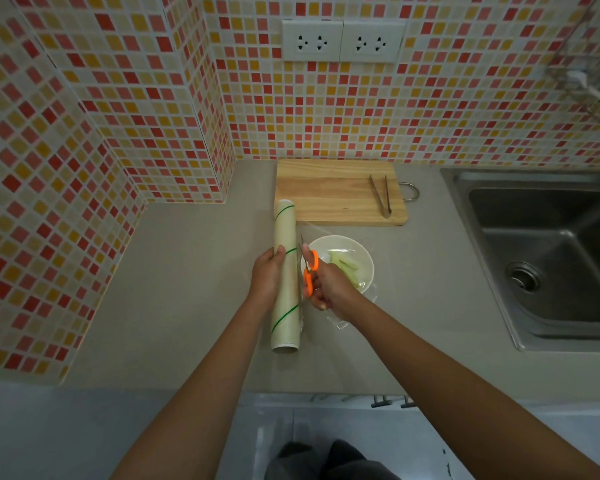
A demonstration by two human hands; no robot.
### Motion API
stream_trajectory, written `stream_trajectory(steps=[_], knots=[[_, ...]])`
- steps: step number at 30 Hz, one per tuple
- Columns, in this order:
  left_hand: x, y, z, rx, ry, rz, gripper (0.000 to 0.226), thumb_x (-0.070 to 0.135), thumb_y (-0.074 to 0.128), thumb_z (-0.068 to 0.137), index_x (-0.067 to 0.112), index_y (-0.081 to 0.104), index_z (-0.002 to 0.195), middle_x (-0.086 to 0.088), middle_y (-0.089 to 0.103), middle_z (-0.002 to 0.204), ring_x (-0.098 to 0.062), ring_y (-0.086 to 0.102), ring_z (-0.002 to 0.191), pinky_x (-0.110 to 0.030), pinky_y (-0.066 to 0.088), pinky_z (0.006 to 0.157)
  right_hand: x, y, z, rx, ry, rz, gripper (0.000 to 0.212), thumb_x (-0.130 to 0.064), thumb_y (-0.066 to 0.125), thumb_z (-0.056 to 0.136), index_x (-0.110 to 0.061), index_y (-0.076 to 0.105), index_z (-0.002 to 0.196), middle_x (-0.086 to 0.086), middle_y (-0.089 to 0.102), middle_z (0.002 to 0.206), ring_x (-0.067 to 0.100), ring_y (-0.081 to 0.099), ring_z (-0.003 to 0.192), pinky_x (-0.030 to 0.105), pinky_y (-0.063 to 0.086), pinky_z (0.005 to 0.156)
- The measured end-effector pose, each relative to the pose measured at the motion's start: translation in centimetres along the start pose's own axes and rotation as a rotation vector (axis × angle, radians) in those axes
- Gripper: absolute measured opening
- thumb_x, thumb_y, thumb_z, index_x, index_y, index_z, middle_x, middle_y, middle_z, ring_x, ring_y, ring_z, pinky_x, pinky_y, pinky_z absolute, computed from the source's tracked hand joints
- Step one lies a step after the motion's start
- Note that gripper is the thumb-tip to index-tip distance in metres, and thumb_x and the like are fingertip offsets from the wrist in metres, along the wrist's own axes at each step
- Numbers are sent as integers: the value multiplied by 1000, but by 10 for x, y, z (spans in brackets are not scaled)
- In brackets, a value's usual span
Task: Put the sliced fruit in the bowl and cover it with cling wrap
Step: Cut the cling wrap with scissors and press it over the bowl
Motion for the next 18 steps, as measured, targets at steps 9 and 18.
stream_trajectory(steps=[9, 18], knots=[[4, 1, 0, 10, 2, 4, 29, 27, 44, 100, 5, 63, 96, -19, 63, 88, -28, 59, 80, -40, 49, 77, -13, -2, 14, 21, -64, 13, 67, -64, 52, 84, -13, 49, 41, 1, 49, 38, 14, 30, 23, 16, 19, 34], [2, 3, -1, 10, -17, -29, 34, 25, 43, 100, -3, 63, 104, -22, 62, 92, -28, 57, 83, -39, 45, 77, -21, -6, 29, 21, -80, 21, 63, -64, 52, 84, -10, 46, 52, 5, 49, 47, 15, 29, 27, 18, 18, 33]])
Point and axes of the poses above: each hand's wrist, its own z-axis towards the middle knuckle, its own y-axis out of the palm, x = y × z, the point moved 5 cm from there along z, towards the middle knuckle
